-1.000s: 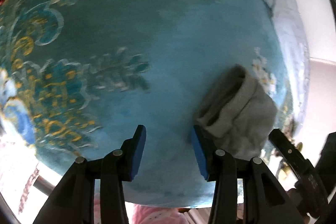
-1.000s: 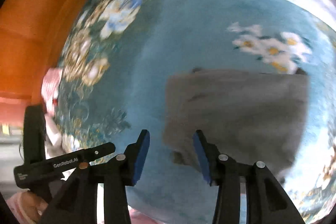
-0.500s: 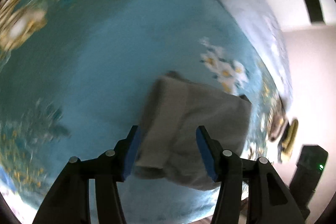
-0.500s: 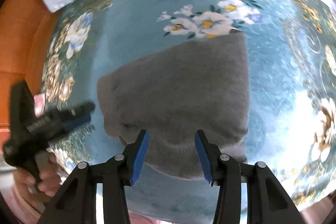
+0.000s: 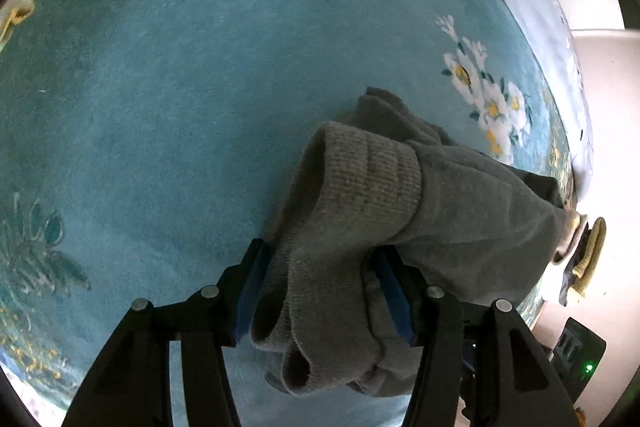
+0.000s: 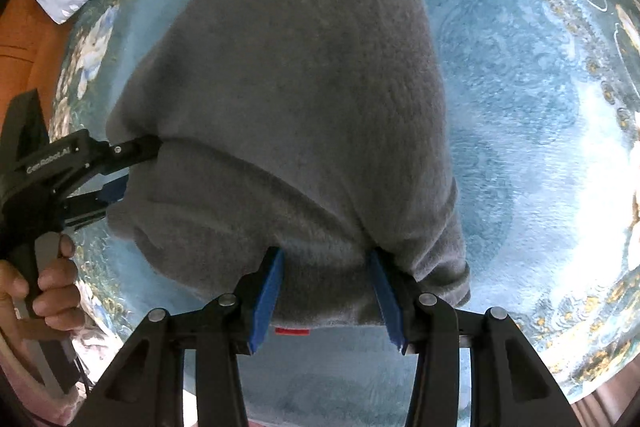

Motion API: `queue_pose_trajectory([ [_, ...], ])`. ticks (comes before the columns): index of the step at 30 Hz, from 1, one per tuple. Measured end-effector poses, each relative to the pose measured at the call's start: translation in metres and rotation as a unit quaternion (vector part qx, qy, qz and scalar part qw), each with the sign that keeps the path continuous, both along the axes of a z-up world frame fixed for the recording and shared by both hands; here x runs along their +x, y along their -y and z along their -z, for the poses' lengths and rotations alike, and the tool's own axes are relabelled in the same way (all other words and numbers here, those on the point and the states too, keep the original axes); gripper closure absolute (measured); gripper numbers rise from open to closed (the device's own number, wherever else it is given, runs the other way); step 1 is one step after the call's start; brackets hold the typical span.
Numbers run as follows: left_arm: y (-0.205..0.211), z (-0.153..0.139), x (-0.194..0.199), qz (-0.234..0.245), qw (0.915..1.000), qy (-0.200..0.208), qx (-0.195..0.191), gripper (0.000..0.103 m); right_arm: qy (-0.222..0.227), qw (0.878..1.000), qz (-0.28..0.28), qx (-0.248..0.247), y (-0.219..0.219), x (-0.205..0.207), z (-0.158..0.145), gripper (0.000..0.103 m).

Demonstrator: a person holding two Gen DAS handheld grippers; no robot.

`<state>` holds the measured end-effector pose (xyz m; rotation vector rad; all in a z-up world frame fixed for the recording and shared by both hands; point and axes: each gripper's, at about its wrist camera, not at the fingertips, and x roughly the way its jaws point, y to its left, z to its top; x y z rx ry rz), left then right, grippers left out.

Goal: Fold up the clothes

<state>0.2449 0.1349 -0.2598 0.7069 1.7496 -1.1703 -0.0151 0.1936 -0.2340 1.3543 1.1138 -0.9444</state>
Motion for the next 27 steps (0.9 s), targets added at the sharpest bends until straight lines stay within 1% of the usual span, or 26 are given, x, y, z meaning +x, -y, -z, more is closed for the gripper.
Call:
queue_pose_trajectory([
  [1,-0.001,-0.005,0.001,-0.003,1.0000,-0.001,-0.001,0.046,0.000,1.000,-0.003,0.007,0.003,0.000,-0.003,0.054],
  [2,-0.003,-0.014,0.003,-0.003,0.9999,0.001,-0.010,0.046,0.003,1.000,-0.006,0.001,0.008,0.000,-0.013,0.054],
  [4,-0.008,-0.038,0.003,0.011,0.9989,0.023,-0.039,0.046,0.013,0.999,-0.012,-0.033,0.019,-0.002,-0.039,0.054],
  [6,-0.010,-0.055,-0.001,0.024,0.9971,0.032,-0.065,0.047,0.011,0.997,-0.020,-0.074,0.033,-0.004,-0.062,0.054],
  [7,-0.010,-0.062,-0.005,0.031,0.9962,0.029,-0.076,0.047,0.010,0.995,-0.025,-0.091,0.041,-0.005,-0.071,0.054],
  [9,-0.010,-0.072,-0.014,0.046,0.9938,0.010,-0.100,0.047,0.011,0.992,-0.034,-0.119,0.061,-0.003,-0.082,0.054],
  [10,-0.011,-0.073,-0.020,0.056,0.9926,0.001,-0.108,0.047,0.011,0.991,-0.040,-0.124,0.070,0.000,-0.081,0.054],
  [12,-0.010,-0.063,-0.032,0.078,0.9915,-0.006,-0.104,0.047,0.005,0.991,-0.054,-0.126,0.086,0.007,-0.074,0.054],
  [13,-0.009,-0.056,-0.039,0.085,0.9916,-0.003,-0.098,0.047,-0.001,0.991,-0.057,-0.121,0.093,0.008,-0.064,0.054],
  [15,-0.004,-0.032,-0.046,0.083,0.9937,0.009,-0.075,0.047,-0.009,0.993,-0.051,-0.105,0.105,0.007,-0.040,0.054],
  [17,0.000,-0.016,-0.045,0.073,0.9950,0.005,-0.067,0.047,-0.016,0.995,-0.043,-0.085,0.116,0.005,-0.017,0.054],
  [19,0.004,-0.014,-0.046,0.075,0.9946,0.004,-0.071,0.047,-0.017,0.998,-0.027,-0.054,0.124,0.001,0.008,0.054],
  [21,0.009,-0.013,-0.048,0.083,0.9940,0.006,-0.071,0.047,-0.011,0.999,-0.015,-0.036,0.127,-0.003,0.025,0.053],
  [23,0.009,-0.015,-0.047,0.083,0.9942,0.004,-0.068,0.047,-0.011,0.999,-0.011,-0.034,0.127,-0.003,0.026,0.053],
  [24,0.008,-0.016,-0.046,0.080,0.9946,0.000,-0.066,0.047,-0.012,0.999,-0.012,-0.037,0.125,-0.003,0.020,0.053],
  [27,0.002,-0.027,-0.041,0.070,0.9945,-0.026,-0.073,0.047,0.005,0.997,-0.015,-0.073,0.109,-0.006,-0.015,0.053],
])
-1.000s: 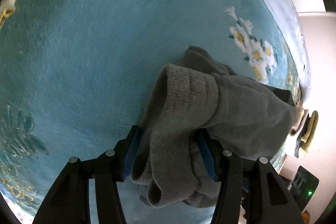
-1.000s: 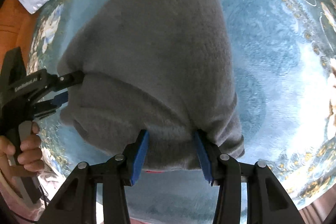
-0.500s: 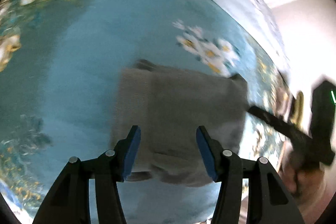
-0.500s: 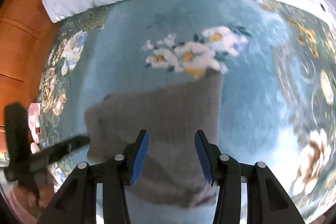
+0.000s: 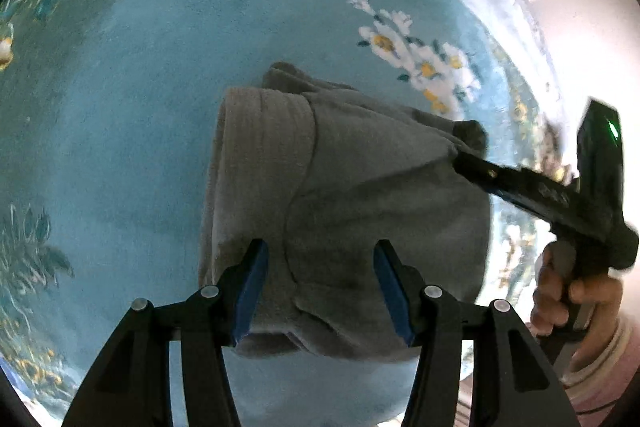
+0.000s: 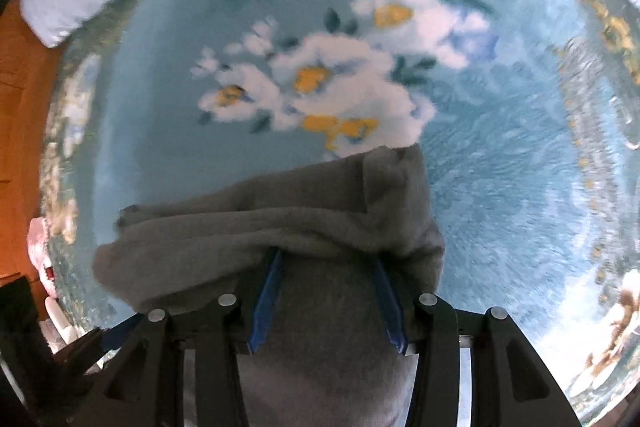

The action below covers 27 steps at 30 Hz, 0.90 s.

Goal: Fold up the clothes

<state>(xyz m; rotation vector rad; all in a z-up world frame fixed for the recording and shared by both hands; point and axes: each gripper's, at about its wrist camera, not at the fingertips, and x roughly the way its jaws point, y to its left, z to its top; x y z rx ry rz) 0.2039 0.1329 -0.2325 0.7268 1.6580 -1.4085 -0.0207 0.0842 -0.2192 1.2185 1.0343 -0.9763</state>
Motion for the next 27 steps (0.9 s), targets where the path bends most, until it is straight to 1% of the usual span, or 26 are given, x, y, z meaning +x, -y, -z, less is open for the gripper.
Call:
queue_pose_trajectory([
  [2,-0.005,-0.004,0.001,0.006,1.0000,-0.002,-0.007,0.047,0.017,1.000,-0.004,-0.019,-0.017,-0.004,-0.021,0.053],
  [4,-0.015,-0.004,0.001,0.016,0.9998,0.002,-0.007,0.047,0.027,0.999,-0.012,-0.029,-0.041,-0.005,-0.034,0.053],
  [5,-0.017,-0.001,0.001,0.020,0.9998,0.006,-0.006,0.047,0.028,0.999,-0.016,-0.029,-0.053,-0.006,-0.035,0.053],
  [7,-0.018,0.004,-0.001,0.027,0.9995,0.012,-0.007,0.047,0.024,0.999,-0.019,-0.023,-0.074,-0.006,-0.030,0.053],
  [9,-0.020,0.006,-0.001,0.033,0.9992,0.019,-0.012,0.047,0.012,0.999,-0.022,-0.020,-0.089,-0.003,-0.016,0.053],
  [13,-0.016,0.009,-0.002,0.036,0.9988,0.025,-0.020,0.047,-0.012,0.999,-0.034,-0.027,-0.094,0.003,0.005,0.053],
  [16,-0.017,0.002,0.004,0.020,0.9996,0.013,-0.014,0.047,-0.023,0.998,-0.044,-0.030,-0.094,0.007,0.014,0.048],
  [18,-0.020,-0.005,0.011,0.003,0.9999,0.006,-0.015,0.047,-0.022,0.998,-0.054,-0.025,-0.094,0.007,0.009,0.048],
  [20,-0.027,-0.012,0.024,-0.018,0.9996,0.007,-0.021,0.047,-0.012,0.998,-0.054,-0.025,-0.095,0.003,-0.005,0.048],
  [22,-0.037,-0.008,0.038,-0.035,0.9992,0.009,-0.014,0.047,0.000,0.999,-0.043,-0.034,-0.098,-0.007,-0.019,0.048],
  [24,-0.043,0.003,0.046,-0.051,0.9987,-0.006,-0.004,0.047,-0.003,0.999,-0.026,-0.040,-0.100,-0.019,-0.026,0.048],
  [25,-0.045,0.009,0.050,-0.059,0.9981,-0.016,0.001,0.047,-0.006,0.999,-0.016,-0.040,-0.101,-0.025,-0.026,0.048],
  [27,-0.050,0.022,0.056,-0.074,0.9965,-0.036,0.011,0.047,0.005,1.000,0.012,-0.019,-0.101,-0.040,-0.020,0.048],
])
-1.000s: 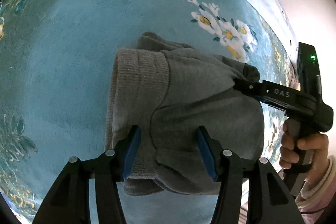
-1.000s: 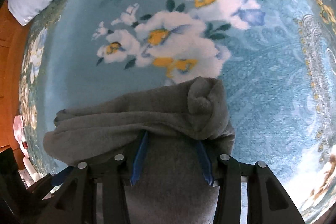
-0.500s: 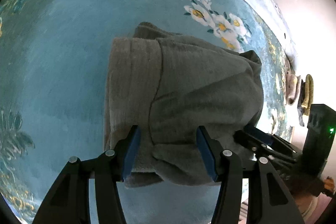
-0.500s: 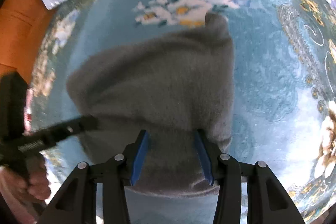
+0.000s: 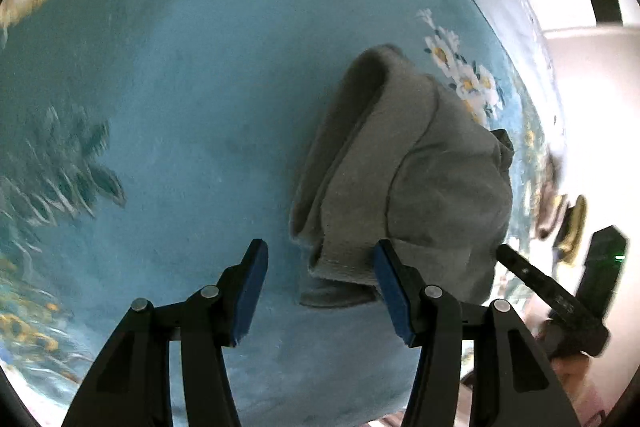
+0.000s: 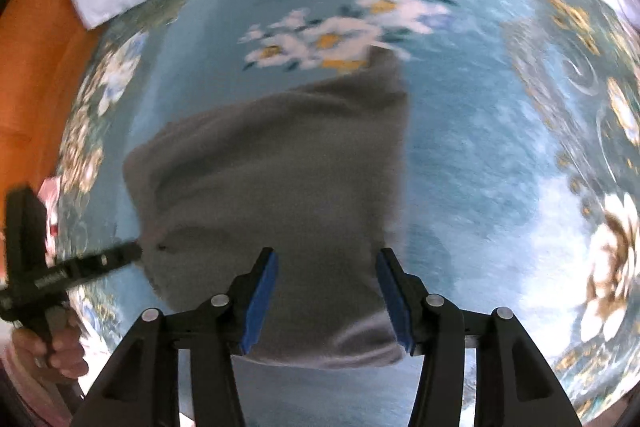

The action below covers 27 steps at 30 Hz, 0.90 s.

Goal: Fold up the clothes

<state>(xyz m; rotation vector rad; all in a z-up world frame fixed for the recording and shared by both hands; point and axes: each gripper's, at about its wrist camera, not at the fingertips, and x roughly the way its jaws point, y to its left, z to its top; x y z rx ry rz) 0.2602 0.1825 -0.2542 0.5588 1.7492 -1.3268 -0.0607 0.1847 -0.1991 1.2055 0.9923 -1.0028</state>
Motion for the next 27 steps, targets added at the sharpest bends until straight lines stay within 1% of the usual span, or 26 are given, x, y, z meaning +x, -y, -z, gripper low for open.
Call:
queue_pose_trajectory([
  [2,-0.003,0.012,0.005,-0.013,0.9996,-0.024,0.005,0.045,0.017,0.999,0.027,0.024,0.001,-0.015,0.008,0.048],
  [4,-0.001,0.022,0.006,-0.020,0.9983,-0.055,0.003,0.042,0.045,0.997,0.048,0.043,0.010,-0.024,0.015,0.047],
  [6,-0.001,0.033,0.010,-0.031,0.9956,-0.089,0.002,0.040,0.069,0.994,0.067,0.052,0.015,-0.032,0.019,0.044],
  [8,-0.003,0.037,0.014,-0.036,0.9929,-0.113,0.000,0.039,0.090,0.990,0.087,0.057,0.018,-0.040,0.022,0.043],
  [10,-0.004,0.041,0.018,-0.040,0.9896,-0.138,-0.002,0.039,0.109,0.987,0.097,0.061,0.021,-0.046,0.026,0.043],
  [12,-0.007,0.048,0.021,-0.054,0.9841,-0.169,0.006,0.039,0.124,0.985,0.101,0.065,0.024,-0.047,0.032,0.040],
  [14,-0.006,0.052,0.022,-0.069,0.9804,-0.184,0.013,0.038,0.128,0.984,0.100,0.069,0.028,-0.046,0.039,0.039],
  [17,0.000,0.052,0.018,-0.078,0.9771,-0.197,0.018,0.032,0.133,0.983,0.104,0.072,0.032,-0.042,0.048,0.039],
  [18,0.002,0.052,0.016,-0.078,0.9766,-0.199,0.020,0.032,0.136,0.982,0.108,0.074,0.031,-0.042,0.049,0.038],
  [23,0.009,0.049,0.012,-0.084,0.9796,-0.180,0.034,0.033,0.147,0.979,0.116,0.079,0.029,-0.044,0.047,0.038],
  [24,0.010,0.047,0.011,-0.087,0.9808,-0.170,0.038,0.035,0.149,0.979,0.116,0.079,0.028,-0.043,0.047,0.038],
  [25,0.010,0.046,0.010,-0.087,0.9825,-0.159,0.042,0.041,0.150,0.979,0.117,0.079,0.034,-0.040,0.051,0.037],
  [26,0.011,0.043,0.009,-0.088,0.9840,-0.148,0.045,0.045,0.150,0.979,0.118,0.078,0.038,-0.037,0.055,0.037],
  [27,0.012,0.041,0.008,-0.091,0.9850,-0.139,0.048,0.047,0.149,0.978,0.120,0.078,0.039,-0.035,0.056,0.037],
])
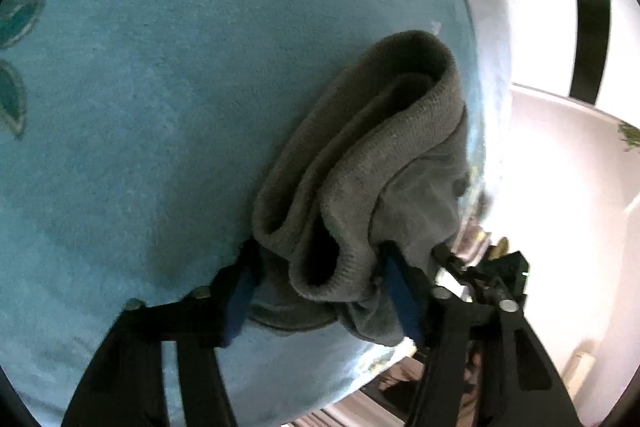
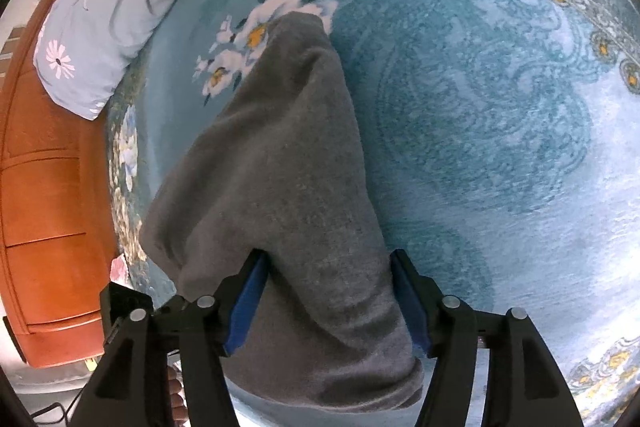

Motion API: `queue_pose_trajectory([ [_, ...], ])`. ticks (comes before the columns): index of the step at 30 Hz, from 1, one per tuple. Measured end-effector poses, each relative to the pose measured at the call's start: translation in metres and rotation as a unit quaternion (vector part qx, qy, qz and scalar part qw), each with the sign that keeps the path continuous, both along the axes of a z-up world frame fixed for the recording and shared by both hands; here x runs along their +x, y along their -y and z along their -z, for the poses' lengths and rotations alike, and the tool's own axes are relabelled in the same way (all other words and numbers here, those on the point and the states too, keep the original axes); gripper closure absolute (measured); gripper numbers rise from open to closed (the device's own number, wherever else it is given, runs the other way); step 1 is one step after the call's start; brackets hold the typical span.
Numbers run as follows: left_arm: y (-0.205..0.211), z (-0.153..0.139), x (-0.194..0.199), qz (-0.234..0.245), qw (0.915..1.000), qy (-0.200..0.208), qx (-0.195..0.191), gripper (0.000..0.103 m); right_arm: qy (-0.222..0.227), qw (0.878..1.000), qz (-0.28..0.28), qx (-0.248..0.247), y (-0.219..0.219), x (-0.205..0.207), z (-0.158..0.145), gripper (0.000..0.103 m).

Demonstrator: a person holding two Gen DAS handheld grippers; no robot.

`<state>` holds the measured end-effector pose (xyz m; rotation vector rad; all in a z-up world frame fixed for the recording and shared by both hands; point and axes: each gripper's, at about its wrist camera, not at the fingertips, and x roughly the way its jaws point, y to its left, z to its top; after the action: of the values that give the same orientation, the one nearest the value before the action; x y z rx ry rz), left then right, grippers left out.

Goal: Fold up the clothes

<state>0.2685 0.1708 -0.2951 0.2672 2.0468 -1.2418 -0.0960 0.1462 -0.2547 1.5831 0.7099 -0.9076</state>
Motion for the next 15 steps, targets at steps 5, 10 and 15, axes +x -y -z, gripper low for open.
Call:
queue_pose_trajectory([
  [5,0.006,-0.017,-0.008,-0.020,0.9981,0.051,0.028,0.059,-0.017,1.000,0.017,0.012,-0.006,-0.004,-0.005,0.045],
  [10,0.014,-0.049,-0.020,-0.024,0.9934,0.105,0.040,0.069,0.002,0.999,0.027,0.027,-0.005,-0.004,-0.017,0.073],
  [15,0.019,-0.098,-0.036,-0.030,0.9890,0.140,0.035,0.071,0.035,0.999,0.008,0.019,-0.001,-0.013,-0.053,0.076],
])
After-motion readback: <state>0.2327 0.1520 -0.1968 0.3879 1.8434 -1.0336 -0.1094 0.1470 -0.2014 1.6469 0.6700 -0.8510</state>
